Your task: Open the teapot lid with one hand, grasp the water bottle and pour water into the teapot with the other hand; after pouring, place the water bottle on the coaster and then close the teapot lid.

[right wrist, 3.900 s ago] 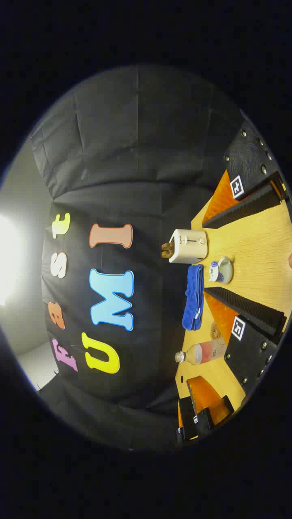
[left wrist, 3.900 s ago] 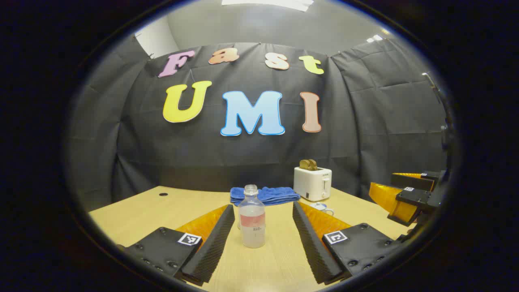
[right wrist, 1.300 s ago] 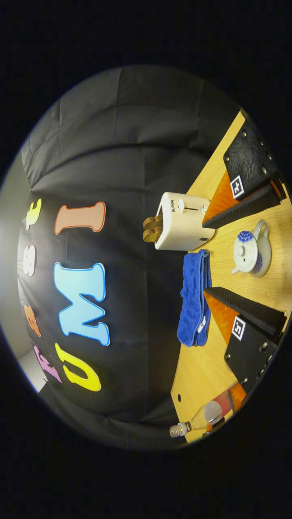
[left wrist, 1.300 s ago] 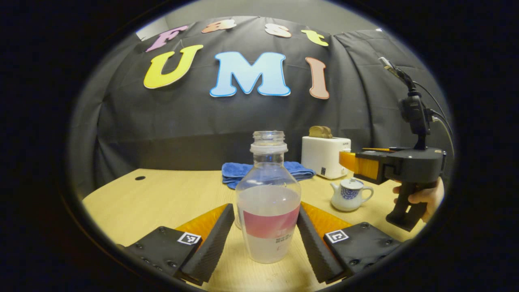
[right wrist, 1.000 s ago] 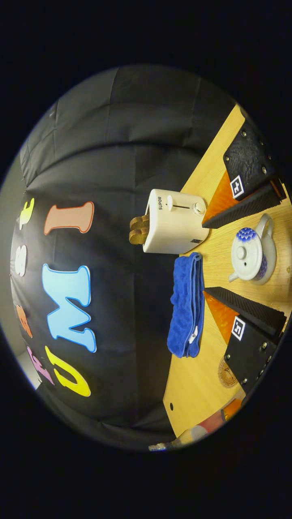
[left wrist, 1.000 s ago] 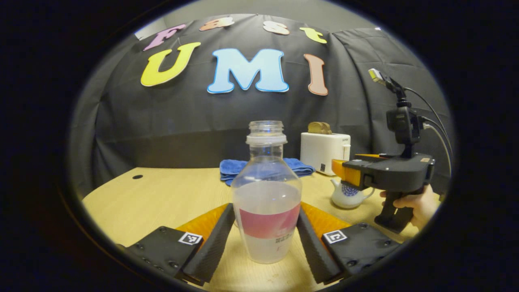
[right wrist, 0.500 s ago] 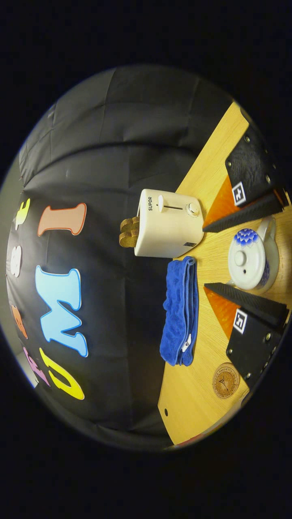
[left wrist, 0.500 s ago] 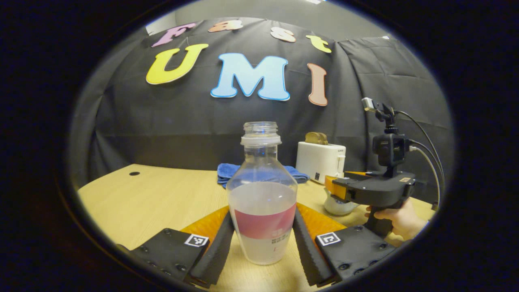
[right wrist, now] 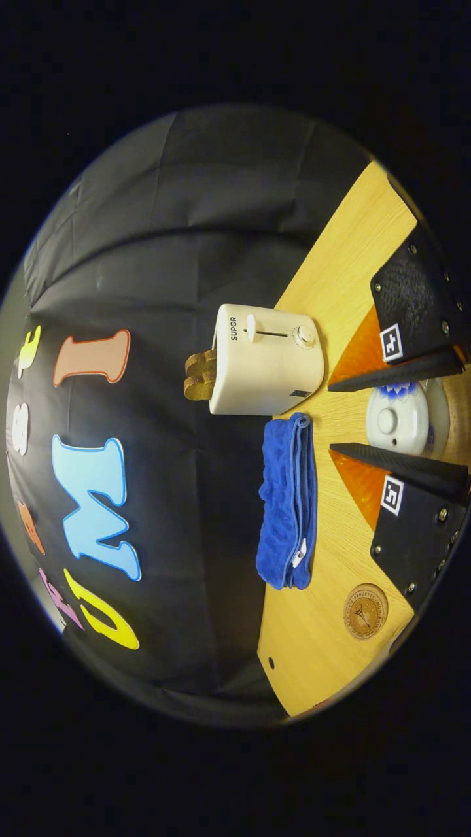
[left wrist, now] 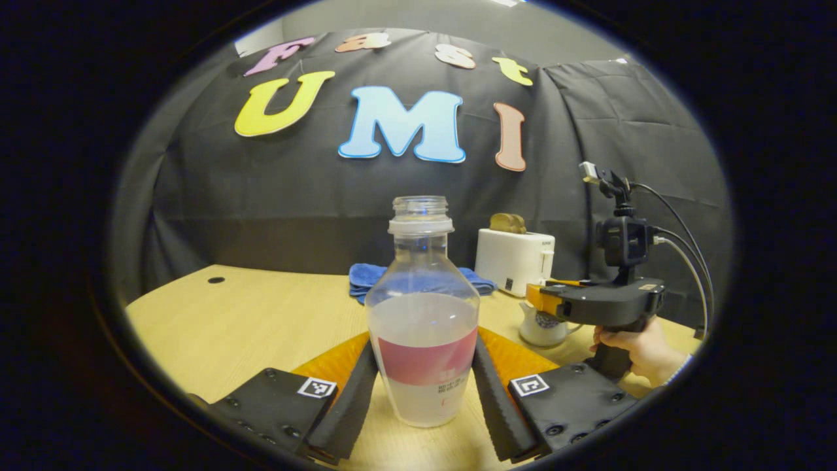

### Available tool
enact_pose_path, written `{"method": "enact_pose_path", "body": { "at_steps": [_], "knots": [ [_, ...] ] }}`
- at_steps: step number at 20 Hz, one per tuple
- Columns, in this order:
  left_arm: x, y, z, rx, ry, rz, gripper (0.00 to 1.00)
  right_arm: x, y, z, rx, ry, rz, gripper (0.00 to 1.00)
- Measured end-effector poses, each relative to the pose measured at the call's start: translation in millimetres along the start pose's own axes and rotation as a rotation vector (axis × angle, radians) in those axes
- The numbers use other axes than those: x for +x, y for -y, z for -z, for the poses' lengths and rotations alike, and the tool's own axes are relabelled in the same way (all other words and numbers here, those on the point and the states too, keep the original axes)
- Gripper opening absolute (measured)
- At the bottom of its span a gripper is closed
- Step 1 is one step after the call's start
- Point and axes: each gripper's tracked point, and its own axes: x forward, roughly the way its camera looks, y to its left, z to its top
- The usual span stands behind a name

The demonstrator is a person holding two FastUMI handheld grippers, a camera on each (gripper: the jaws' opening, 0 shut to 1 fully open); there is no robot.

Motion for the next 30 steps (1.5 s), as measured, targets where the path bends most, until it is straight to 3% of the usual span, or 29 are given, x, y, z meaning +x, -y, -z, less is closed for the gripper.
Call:
{"method": "enact_pose_path", "body": {
  "at_steps": [4, 10, 14, 15, 17, 21, 22, 30],
  "knots": [
    [-1.3, 0.0, 1.3, 0.005, -0.006, 0.007, 0.87, 0.8, -1.8, -1.0, -0.051, 0.008, 0.002, 0.49],
    [-4.1, 2.1, 3.3, 0.009, -0.020, 0.025, 0.87, 10.3, -6.2, 2.9, 0.064, 0.000, -0.065, 0.49],
    [-3.3, -0.8, 2.6, 0.026, -0.013, 0.025, 0.87, 13.1, -11.7, -0.2, 0.048, 0.018, -0.055, 0.49],
    [-2.4, -2.0, 1.5, 0.029, -0.010, 0.023, 0.87, 7.8, 2.9, -11.9, 0.041, 0.020, 0.012, 0.49],
    [-2.6, -2.1, 2.0, 0.030, -0.011, 0.022, 0.87, 17.1, -3.5, -1.6, 0.081, 0.014, -0.007, 0.20],
    [-4.9, -2.3, 4.2, 0.034, -0.025, 0.021, 0.87, 16.5, -1.0, -3.0, 0.097, 0.025, -0.028, 0.20],
    [-6.4, -2.9, 5.4, 0.035, -0.030, 0.020, 0.87, 19.9, -1.3, -1.7, 0.098, 0.026, -0.029, 0.09],
    [-8.2, -5.5, 6.9, 0.044, -0.040, 0.011, 0.87, 6.6, 3.3, -32.0, 0.108, 0.132, -0.036, 0.09]
  ]
}}
